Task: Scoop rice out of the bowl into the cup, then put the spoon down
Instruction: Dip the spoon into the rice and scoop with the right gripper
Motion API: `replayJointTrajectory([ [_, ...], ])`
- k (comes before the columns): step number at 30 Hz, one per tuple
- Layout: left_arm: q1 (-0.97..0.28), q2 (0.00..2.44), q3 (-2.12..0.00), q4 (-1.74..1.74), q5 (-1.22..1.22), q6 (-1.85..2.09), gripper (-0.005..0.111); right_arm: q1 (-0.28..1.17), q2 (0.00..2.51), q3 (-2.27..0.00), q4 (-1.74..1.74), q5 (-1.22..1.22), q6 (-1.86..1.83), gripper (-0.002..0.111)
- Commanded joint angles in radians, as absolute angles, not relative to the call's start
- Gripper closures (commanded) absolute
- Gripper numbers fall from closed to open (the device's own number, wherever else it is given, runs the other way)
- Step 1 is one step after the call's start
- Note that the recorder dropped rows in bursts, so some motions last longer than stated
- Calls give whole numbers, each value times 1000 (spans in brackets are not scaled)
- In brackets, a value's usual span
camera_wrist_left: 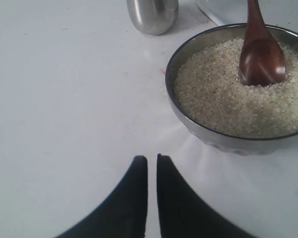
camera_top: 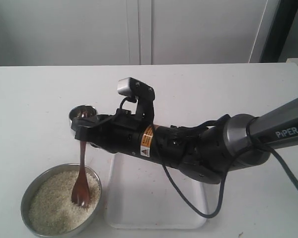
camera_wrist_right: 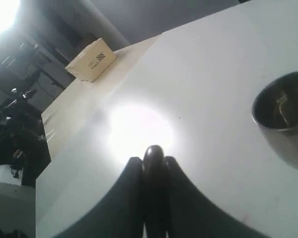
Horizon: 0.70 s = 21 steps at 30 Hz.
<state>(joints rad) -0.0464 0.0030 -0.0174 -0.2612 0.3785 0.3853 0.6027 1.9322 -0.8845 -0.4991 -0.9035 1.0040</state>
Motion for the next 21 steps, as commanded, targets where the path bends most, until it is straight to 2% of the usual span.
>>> replayJointTrajectory([
  [1,-42,0,-12,-268,382,389,92,598,1944,-885,-483,-855,1104,108],
  [21,-42,0,-12,-268,382,389,92,598,1958,-885,-382,-808,1354,108],
])
